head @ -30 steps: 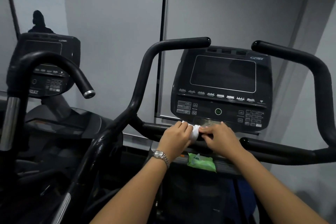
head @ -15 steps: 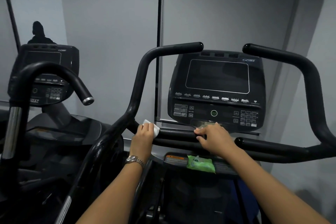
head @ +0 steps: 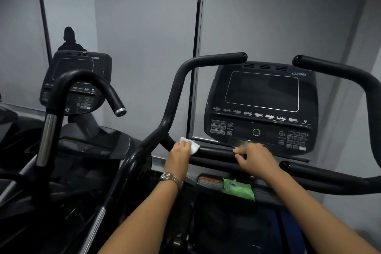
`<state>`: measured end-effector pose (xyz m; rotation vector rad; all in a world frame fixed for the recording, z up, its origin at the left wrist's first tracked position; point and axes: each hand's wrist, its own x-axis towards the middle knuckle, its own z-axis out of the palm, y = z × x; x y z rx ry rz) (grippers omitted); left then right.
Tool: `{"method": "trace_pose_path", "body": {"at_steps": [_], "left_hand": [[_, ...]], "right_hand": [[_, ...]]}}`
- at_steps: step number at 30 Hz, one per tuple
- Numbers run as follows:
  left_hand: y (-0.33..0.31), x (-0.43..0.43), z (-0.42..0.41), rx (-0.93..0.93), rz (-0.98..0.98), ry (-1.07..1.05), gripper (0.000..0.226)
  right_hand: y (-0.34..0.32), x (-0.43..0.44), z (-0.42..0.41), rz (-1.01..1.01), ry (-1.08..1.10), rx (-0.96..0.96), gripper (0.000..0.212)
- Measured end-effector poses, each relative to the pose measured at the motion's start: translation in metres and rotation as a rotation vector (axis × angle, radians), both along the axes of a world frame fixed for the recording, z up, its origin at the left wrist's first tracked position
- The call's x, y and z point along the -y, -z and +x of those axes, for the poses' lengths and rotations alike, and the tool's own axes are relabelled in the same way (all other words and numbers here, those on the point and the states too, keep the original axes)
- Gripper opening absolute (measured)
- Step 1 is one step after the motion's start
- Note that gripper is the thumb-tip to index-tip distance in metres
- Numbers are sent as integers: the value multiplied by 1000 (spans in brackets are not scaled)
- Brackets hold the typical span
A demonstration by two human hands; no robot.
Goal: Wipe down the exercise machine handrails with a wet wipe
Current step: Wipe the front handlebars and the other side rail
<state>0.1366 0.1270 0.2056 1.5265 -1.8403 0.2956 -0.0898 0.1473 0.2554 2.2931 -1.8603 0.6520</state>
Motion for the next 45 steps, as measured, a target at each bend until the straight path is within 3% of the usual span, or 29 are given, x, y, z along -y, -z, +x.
{"method": "trace_pose_path", "body": {"at_steps": [2, 6, 10, 14, 19, 22, 24, 27, 29, 32, 38, 42, 45], "left_hand": [[-7, -4, 3, -275, 90, -43, 15], [-5, -21, -9, -1040, 247, 103, 11], [8, -36, -14, -1669, 480, 257, 24], [7, -60, -11, -1893, 556, 376, 36], [4, -82, -8, -2013, 688, 536, 40], [-5, -95, -6, -2024, 716, 575, 29], [-12, -107, -1, -1959, 750, 605, 28], [-21, -126, 13, -1545, 807, 628, 20], [-29, -136, 23, -1206, 725, 532, 19], [-46, -148, 39, -661, 418, 306, 23], [-66, -134, 80, 264, 34, 169, 30], [-73, -120, 104, 509, -20, 53, 24], [-76, -119, 114, 541, -20, 12, 30]], "right_hand": [[-2, -2, 3, 12, 8, -10, 28], [-1, -11, 20, -25, -38, 90, 24], [4, -32, 52, -166, -207, 500, 14], [16, -53, 80, -137, -383, 707, 15], [38, -65, 90, 110, -511, 576, 52], [56, -67, 95, 113, -473, 709, 42], [62, -66, 98, 106, -449, 944, 20], [59, -60, 102, 147, -410, 1104, 6], [51, -50, 105, 154, -352, 1108, 8], [30, -28, 114, 156, -303, 1085, 9], [-28, 10, 145, 32, -347, 945, 10], [-45, 32, 163, -75, -438, 706, 13], [-35, 42, 176, -22, -536, 502, 21]]}}
